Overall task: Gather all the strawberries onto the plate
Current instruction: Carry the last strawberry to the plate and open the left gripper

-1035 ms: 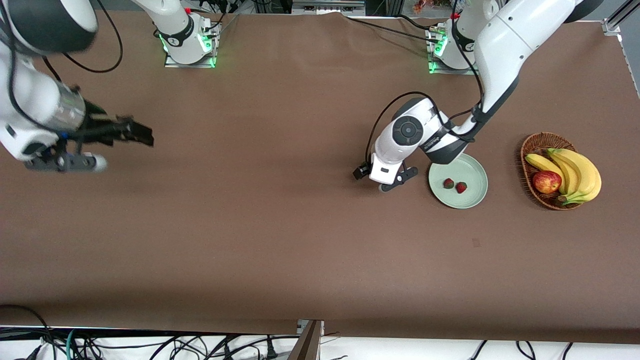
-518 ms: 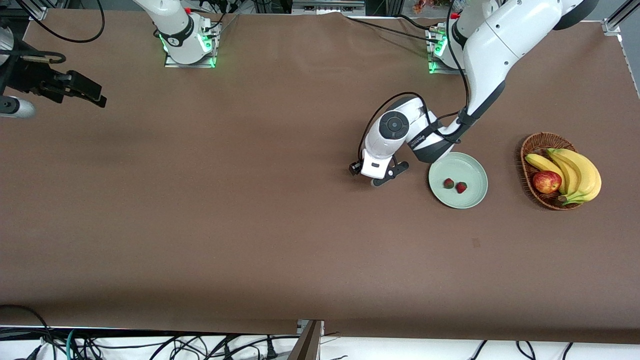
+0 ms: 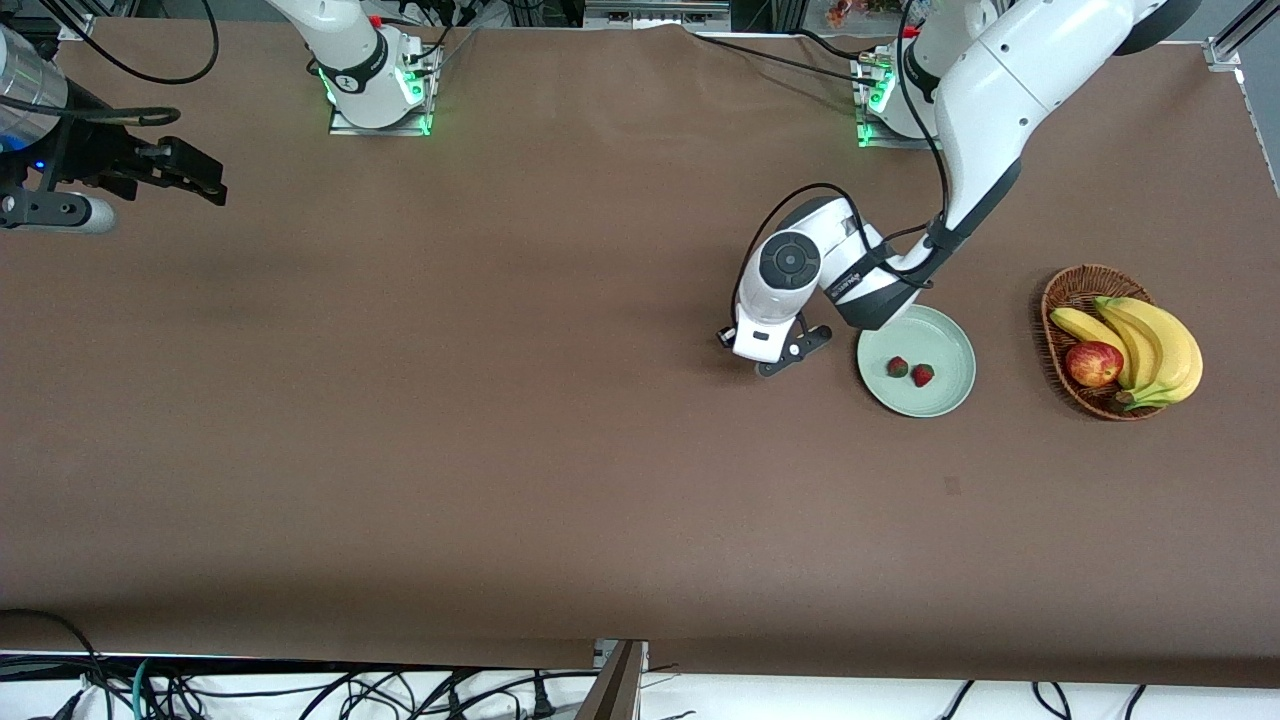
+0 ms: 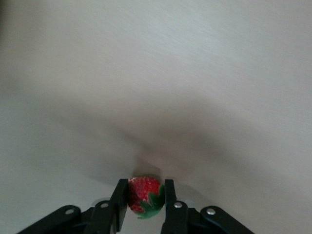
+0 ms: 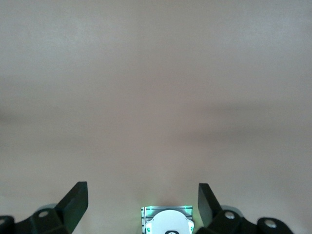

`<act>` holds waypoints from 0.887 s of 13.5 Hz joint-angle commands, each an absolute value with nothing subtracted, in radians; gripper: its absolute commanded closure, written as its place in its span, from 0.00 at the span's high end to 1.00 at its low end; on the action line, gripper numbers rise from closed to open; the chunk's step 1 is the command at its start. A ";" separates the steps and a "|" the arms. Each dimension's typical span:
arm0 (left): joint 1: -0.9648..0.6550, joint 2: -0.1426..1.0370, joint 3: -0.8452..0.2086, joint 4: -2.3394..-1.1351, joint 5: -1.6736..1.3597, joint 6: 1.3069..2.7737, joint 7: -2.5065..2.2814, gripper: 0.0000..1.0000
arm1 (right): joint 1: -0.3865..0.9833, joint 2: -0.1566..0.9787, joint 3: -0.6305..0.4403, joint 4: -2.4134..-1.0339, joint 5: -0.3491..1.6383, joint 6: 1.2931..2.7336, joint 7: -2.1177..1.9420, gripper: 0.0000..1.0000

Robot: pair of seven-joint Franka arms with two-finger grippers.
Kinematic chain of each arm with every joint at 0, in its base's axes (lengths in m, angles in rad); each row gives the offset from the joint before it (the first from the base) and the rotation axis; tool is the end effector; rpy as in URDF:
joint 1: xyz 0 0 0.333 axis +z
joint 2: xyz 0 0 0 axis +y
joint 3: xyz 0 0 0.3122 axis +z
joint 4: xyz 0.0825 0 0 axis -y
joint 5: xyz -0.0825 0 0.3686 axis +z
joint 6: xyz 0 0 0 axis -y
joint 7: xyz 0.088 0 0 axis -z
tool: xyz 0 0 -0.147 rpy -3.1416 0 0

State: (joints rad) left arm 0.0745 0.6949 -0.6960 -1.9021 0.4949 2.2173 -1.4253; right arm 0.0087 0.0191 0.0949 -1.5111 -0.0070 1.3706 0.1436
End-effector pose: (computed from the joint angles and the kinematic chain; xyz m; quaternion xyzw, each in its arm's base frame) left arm 0.4934 -0.3188 0.1576 -0.9600 -0.2652 0.0732 0.0514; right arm 0.5143 0.0519 0.5819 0.9966 -0.0203 -0.0787 0.0124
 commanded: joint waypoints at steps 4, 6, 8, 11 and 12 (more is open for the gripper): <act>0.110 0.627 -0.696 -1.729 0.517 1.799 -1.093 0.18 | -0.008 0.038 0.110 -1.488 -0.018 1.373 0.124 1.00; 0.142 0.627 -0.692 -1.675 0.517 1.683 -0.946 0.18 | -0.005 0.038 0.112 -1.488 -0.017 1.374 0.129 1.00; 0.217 0.624 -0.696 -1.684 0.518 1.667 -0.795 0.18 | -0.005 0.040 0.112 -1.488 -0.017 1.376 0.130 1.00; 0.343 0.618 -0.703 -1.704 0.512 1.673 -0.535 0.20 | -0.008 0.040 0.110 -1.488 -0.018 1.376 0.130 1.00; 0.386 0.618 -0.706 -1.722 0.509 1.689 -0.459 0.20 | -0.008 0.040 0.110 -1.488 -0.018 1.376 0.130 1.00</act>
